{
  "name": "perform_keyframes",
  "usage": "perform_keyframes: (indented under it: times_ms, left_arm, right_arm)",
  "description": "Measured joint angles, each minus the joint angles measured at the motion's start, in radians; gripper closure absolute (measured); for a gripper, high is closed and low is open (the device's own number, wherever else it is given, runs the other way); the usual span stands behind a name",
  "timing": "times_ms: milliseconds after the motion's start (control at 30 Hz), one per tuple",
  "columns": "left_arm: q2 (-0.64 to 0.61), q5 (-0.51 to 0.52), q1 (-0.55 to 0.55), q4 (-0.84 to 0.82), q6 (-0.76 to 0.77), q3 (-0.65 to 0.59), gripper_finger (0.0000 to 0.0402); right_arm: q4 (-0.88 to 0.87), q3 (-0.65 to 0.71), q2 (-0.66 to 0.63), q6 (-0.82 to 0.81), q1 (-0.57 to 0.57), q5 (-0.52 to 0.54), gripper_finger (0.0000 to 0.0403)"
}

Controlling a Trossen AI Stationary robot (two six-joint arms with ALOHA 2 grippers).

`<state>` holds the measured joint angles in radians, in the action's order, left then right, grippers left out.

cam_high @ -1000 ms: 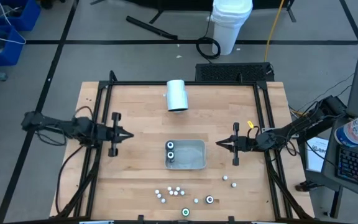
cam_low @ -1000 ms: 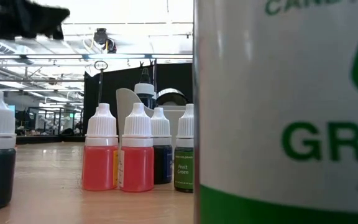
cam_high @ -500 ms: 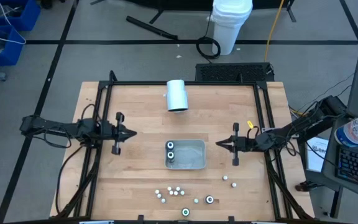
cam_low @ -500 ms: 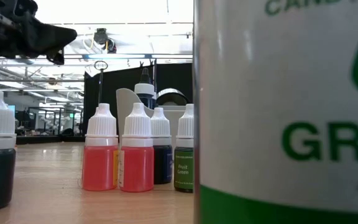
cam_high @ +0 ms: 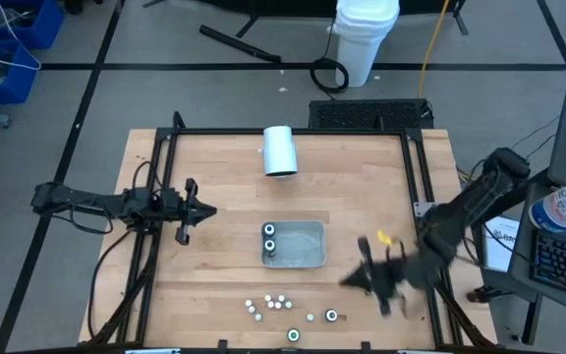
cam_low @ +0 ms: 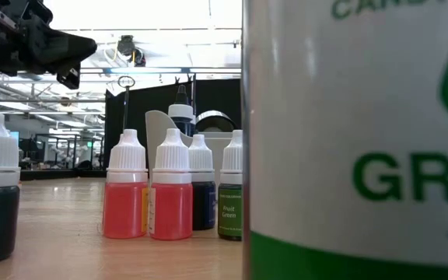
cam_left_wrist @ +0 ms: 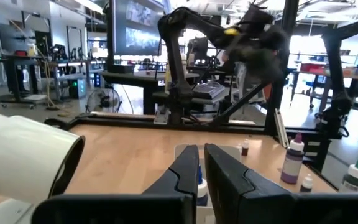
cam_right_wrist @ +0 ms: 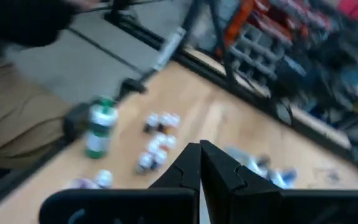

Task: Pick & Place food coloring
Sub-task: Put the large purple food coloring bottle into the gray bin

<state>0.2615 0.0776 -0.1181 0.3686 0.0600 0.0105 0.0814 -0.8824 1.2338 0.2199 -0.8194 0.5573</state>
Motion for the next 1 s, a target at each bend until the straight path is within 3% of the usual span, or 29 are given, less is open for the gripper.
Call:
perform_keyframes:
  times_ms: [167, 367, 533, 667, 833, 1000]
  left_arm:
    - [0.0, 0.002, 0.0, 0.038, -0.002, 0.0, 0.0364]
    - [0.0, 0.002, 0.0, 0.052, 0.006, 0.0, 0.0364]
    - [0.0, 0.007, 0.0, 0.056, -0.009, 0.0, 0.0364]
    - [0.0, 0.067, 0.0, 0.086, -0.028, 0.0, 0.0364]
    - [0.0, 0.139, 0.0, 0.117, -0.03, 0.0, 0.0364]
    - [0.0, 0.138, 0.0, 0.098, -0.061, 0.0, 0.0364]
  right_arm:
    - [0.01, -0.12, 0.08, -0.068, -0.171, 0.298, 0.0397]
    - [0.012, -0.129, 0.149, -0.183, -0.278, 0.428, 0.0338]
    - [0.011, -0.112, 0.209, -0.207, -0.29, 0.437, 0.0262]
    - [0.019, -0.095, 0.241, -0.181, -0.269, 0.437, 0.0216]
    - [0.02, -0.047, 0.248, -0.217, -0.245, 0.437, 0.0193]
    - [0.021, 0.007, 0.248, -0.302, -0.233, 0.436, 0.0191]
